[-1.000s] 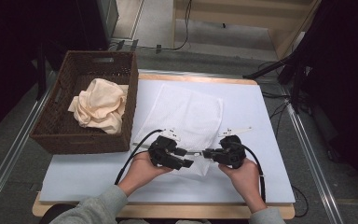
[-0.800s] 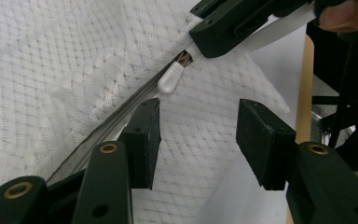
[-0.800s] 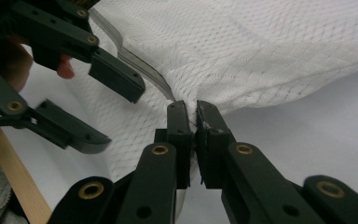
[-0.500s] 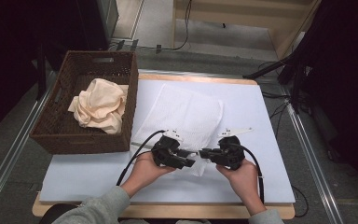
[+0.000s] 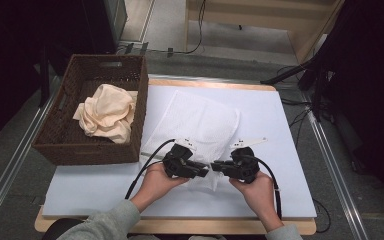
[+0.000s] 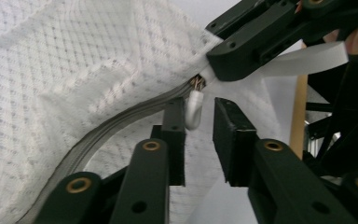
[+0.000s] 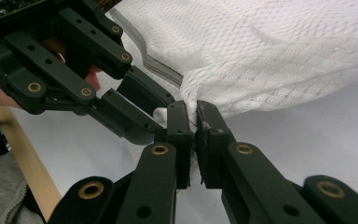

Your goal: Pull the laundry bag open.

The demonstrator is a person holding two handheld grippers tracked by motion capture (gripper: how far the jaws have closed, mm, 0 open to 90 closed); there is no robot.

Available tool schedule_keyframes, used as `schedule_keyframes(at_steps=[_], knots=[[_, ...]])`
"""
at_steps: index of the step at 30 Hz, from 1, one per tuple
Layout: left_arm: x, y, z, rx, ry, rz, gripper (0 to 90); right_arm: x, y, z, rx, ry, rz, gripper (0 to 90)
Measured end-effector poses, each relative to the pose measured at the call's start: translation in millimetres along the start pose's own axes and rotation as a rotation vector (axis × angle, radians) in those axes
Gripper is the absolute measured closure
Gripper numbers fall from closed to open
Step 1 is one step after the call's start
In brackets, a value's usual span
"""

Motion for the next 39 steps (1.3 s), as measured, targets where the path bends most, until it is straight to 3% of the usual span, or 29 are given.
schedule_keyframes(at_steps=[8,14,22,24,26,30,39], knots=[[0.4,-0.9,-0.1,0.003,0.02,-0.009,86.1,-2.5,4.4,-0.1,0.011,0.006,-0.005,85.9],[2.0,-2.1,-1.9,0.002,0.034,-0.024,87.0,-0.6,4.9,0.0,0.01,0.005,-0.006,86.0],[3.9,0.0,-3.1,0.016,0.042,-0.008,87.2,0.8,4.0,0.4,0.013,0.006,-0.008,86.3],[3.8,1.1,-2.9,0.014,0.049,-0.031,87.2,2.0,3.6,-0.1,0.02,0.002,0.006,86.5],[6.0,10.4,-1.7,0.047,0.053,-0.054,87.2,5.8,-0.4,-0.3,0.01,-0.006,0.01,86.5],[11.0,18.0,-1.6,0.069,0.049,-0.049,87.1,13.3,-10.1,1.2,-0.016,-0.023,0.022,86.4],[17.1,22.4,-1.4,0.066,0.065,-0.046,86.8,15.1,-21.1,5.7,-0.043,-0.014,0.027,86.2]])
Point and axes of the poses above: each handheld gripper's, and its own axes: x roughly backward along the jaws, z roughly out of its underside, y roughly to its left, the point moved 4 cm from there along -x, roughly forward along the jaws, and after that the axes turned 3 degrees about x, right-handed, at the moved point
